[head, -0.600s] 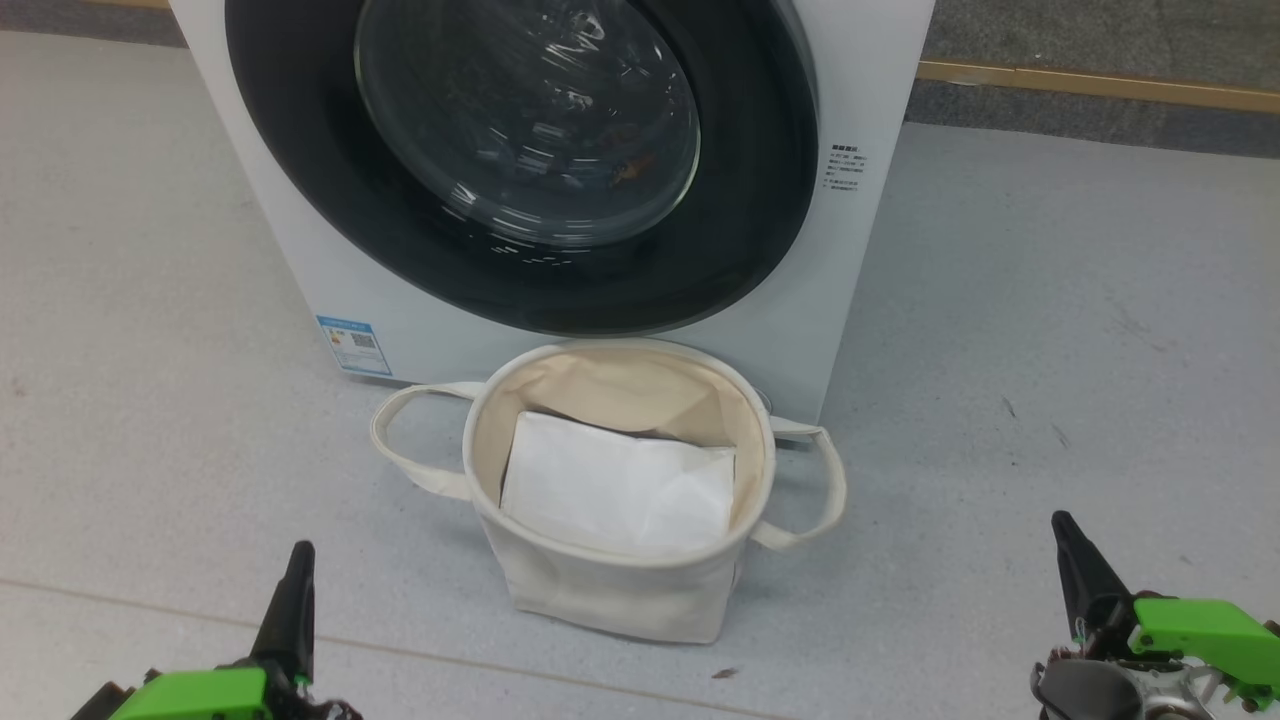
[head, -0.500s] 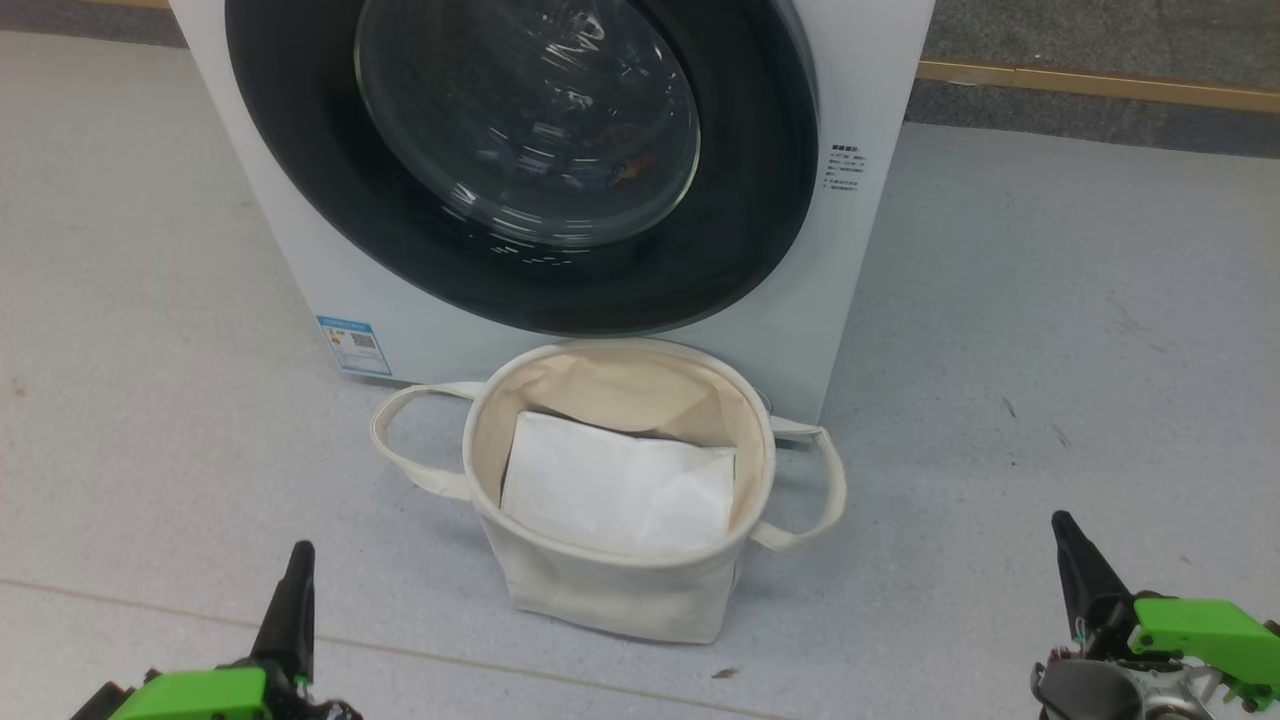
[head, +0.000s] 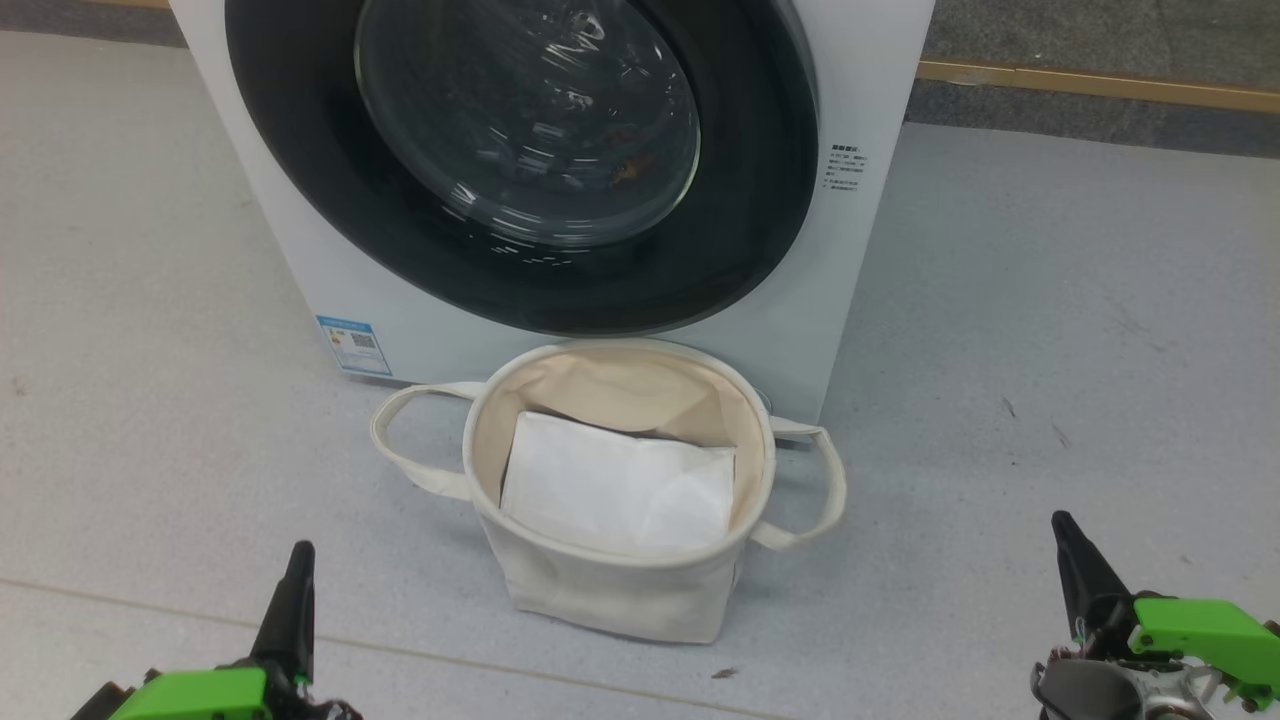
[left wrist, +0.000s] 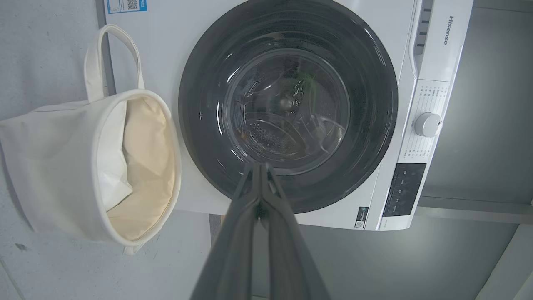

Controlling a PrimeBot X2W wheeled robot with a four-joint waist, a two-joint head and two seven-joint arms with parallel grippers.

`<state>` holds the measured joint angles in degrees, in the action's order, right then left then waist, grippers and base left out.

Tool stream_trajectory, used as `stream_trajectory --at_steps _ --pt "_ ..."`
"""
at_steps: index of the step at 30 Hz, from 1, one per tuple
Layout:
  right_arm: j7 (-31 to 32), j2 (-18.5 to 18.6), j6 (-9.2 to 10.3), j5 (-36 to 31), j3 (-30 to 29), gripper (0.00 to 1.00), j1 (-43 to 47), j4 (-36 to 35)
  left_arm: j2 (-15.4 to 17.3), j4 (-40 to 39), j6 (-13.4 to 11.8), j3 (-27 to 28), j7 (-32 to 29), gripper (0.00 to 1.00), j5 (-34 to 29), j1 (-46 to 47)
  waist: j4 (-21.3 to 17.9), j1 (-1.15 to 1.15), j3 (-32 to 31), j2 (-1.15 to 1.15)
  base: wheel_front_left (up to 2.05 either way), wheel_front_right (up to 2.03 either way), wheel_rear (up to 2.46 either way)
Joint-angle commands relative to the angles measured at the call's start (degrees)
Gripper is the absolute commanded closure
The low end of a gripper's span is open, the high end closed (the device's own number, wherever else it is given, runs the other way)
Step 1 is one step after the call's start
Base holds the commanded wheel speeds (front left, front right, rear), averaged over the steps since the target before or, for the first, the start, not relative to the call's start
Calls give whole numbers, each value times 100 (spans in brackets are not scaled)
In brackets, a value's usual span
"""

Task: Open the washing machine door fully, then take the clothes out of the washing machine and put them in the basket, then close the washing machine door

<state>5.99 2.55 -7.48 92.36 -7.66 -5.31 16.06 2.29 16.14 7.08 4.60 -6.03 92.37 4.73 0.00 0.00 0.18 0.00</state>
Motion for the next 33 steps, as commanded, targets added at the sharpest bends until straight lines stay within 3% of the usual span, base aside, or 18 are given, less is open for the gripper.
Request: stream_trajectory --at_steps 1,6,7,8,9,15,19,24,33 --pt "53 32 -1 -23 109 100 -87 -203 59 -211 41 193 -47 100 -21 145 0 0 0 0 0 0 0" --pt "53 32 -1 -23 110 100 -87 -203 59 -211 41 193 -46 100 -21 145 0 0 0 0 0 0 0" --pt "0 0 0 0 0 0 0 0 -1 0 0 0 0 0 0 0 0 0 0 0 0 0 0" --pt "-6 -2 -1 1 2 100 -2 33 -5 32 -2 -1 7 100 -2 1 0 0 0 0 0 0 0" --pt "-4 -15 -1 0 5 0 8 137 -19 133 -3 -7 8 0 -1 -16 0 0 0 0 0 0 0" --pt "-39 -53 -1 13 29 0 164 490 -63 490 -7 -23 43 0 -14 -178 0 1 5 0 0 0 0" --pt "-104 -50 -1 18 52 0 106 501 -59 518 -6 -31 106 0 -40 -103 3 13 -7 0 0 0 0" --pt "-188 -41 -1 -1 78 0 32 515 -47 552 -4 -40 187 0 -83 -6 6 1 5 0 0 0 0" --pt "-325 -10 -1 -92 110 0 -122 506 -14 581 -1 -76 317 0 -185 182 11 0 14 0 0 0 0"
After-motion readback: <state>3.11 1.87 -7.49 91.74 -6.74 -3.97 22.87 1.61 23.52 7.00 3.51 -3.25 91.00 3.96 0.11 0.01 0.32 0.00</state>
